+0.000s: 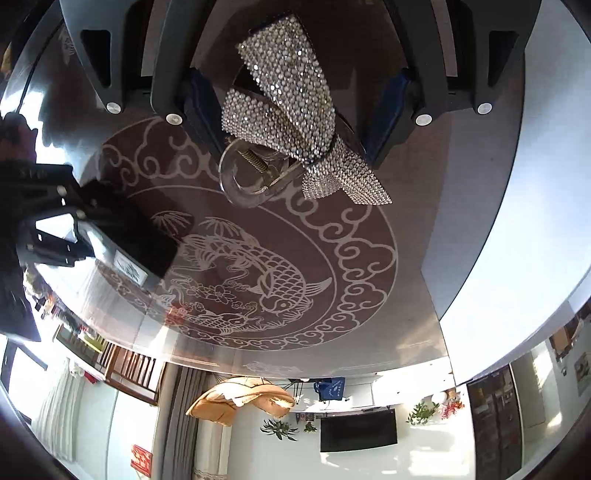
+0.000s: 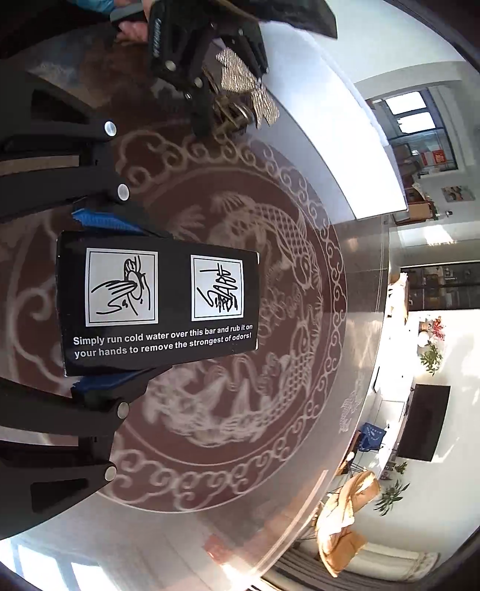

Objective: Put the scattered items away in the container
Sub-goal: 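Grasp the black soap box with the right tool while the left tool holds the bow clip, then carry the bow clip with the left tool while the right tool carries the black box to the cardboard box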

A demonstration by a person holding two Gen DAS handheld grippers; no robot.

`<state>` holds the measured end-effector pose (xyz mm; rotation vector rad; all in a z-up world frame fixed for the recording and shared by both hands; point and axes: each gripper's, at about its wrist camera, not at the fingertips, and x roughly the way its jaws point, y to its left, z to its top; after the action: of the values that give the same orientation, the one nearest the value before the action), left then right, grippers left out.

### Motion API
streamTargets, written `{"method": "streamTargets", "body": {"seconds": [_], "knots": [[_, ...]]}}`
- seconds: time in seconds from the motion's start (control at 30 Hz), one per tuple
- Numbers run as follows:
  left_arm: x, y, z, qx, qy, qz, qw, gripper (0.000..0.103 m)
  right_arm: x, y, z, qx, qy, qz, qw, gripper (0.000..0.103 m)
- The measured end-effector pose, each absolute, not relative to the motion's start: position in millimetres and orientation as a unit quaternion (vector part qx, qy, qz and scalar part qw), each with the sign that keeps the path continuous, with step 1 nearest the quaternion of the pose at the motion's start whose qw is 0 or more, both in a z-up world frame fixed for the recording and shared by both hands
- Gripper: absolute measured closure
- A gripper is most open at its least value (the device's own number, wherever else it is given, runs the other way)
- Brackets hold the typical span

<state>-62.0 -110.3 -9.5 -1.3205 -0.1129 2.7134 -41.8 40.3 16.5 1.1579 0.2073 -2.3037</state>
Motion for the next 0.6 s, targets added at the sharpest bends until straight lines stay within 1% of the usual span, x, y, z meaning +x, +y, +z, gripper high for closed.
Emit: {"method": "streamTargets", "body": {"seconds": [0.07,0.1,0.23,0.3,0.37,0.6], "knots": [[-40,-112,-6,-0.424,-0.080,0.900,0.067,0.033,-14,55,20,0.423,0.032,-0.862,0.275,0.044],[-30,-110,-5,-0.419,-0.084,0.901,0.067,0.033,-2,61,20,0.422,0.014,-0.864,0.275,0.044],[-3,-97,1,-0.414,-0.051,0.906,0.076,0.034,25,74,15,0.426,-0.060,-0.858,0.281,0.044],[4,-97,8,-0.408,-0.044,0.909,0.075,0.035,29,68,17,0.430,-0.067,-0.854,0.286,0.044],[6,-105,20,-0.402,-0.058,0.911,0.073,0.037,30,58,24,0.425,-0.064,-0.854,0.292,0.044],[6,-155,64,-0.372,-0.111,0.920,0.050,0.037,12,3,85,0.385,-0.064,-0.857,0.337,0.044]]}}
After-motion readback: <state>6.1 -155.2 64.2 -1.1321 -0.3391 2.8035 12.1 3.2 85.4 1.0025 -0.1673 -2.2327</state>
